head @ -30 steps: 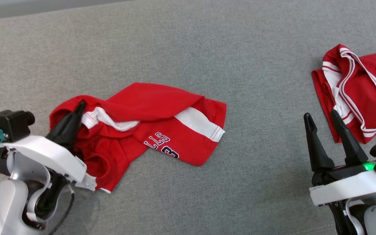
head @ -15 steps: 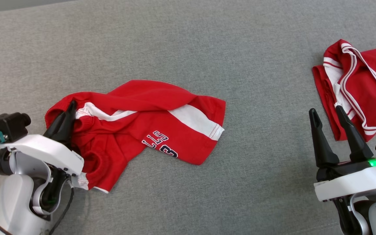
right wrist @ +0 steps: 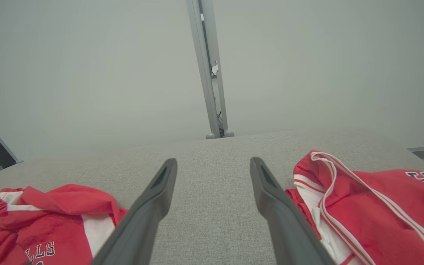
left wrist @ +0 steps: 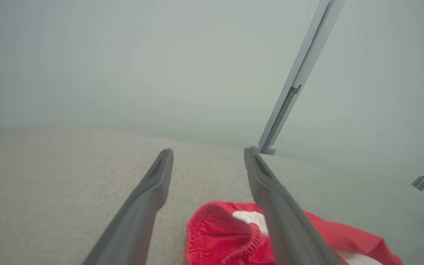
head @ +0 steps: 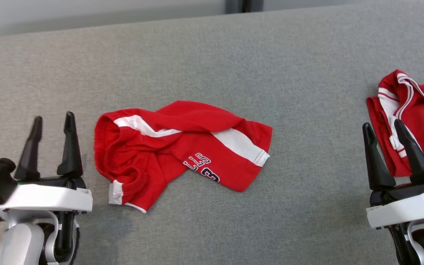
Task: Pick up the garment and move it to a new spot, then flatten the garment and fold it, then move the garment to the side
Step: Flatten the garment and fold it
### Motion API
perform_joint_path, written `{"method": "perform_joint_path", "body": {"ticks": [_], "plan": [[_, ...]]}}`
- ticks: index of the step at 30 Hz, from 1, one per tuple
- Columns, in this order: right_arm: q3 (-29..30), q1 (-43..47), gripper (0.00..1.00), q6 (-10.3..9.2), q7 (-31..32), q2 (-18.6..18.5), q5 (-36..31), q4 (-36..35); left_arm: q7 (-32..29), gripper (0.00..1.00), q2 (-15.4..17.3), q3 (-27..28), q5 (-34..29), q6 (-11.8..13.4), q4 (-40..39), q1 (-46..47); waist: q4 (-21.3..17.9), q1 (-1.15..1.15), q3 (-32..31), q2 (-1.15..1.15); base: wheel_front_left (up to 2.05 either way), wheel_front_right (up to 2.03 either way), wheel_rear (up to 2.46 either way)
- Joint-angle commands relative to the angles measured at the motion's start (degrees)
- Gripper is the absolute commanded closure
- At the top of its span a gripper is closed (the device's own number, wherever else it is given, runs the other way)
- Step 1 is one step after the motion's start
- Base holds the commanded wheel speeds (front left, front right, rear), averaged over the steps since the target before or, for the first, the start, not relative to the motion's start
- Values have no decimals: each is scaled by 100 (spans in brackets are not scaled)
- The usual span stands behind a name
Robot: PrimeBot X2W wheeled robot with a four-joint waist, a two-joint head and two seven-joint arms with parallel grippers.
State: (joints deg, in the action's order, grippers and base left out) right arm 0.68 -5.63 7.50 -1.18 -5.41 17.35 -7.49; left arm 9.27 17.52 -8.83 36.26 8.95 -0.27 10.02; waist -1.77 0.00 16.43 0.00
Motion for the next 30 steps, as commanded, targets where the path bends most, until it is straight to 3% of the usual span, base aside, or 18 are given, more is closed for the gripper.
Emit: {"method": "perform_joint_path", "body": {"ticks": [1,12,18,30], "plan": [[35,25,0,-3,20,-38,-80,-69,148,0,80,15,-267,162,-227,-17,110,0,-179,0,0,0,0],[29,361,0,-3,182,-37,-321,-154,54,0,338,-422,-1376,829,-781,-606,142,0,-744,0,0,0,0],[89,585,0,-3,216,23,-336,-165,-7,0,284,-536,-1386,940,-694,-993,136,0,-919,0,0,0,0],[159,696,0,-3,326,57,-337,-312,-119,0,291,-610,-1282,898,-579,-925,203,0,-965,0,0,0,0]]}}
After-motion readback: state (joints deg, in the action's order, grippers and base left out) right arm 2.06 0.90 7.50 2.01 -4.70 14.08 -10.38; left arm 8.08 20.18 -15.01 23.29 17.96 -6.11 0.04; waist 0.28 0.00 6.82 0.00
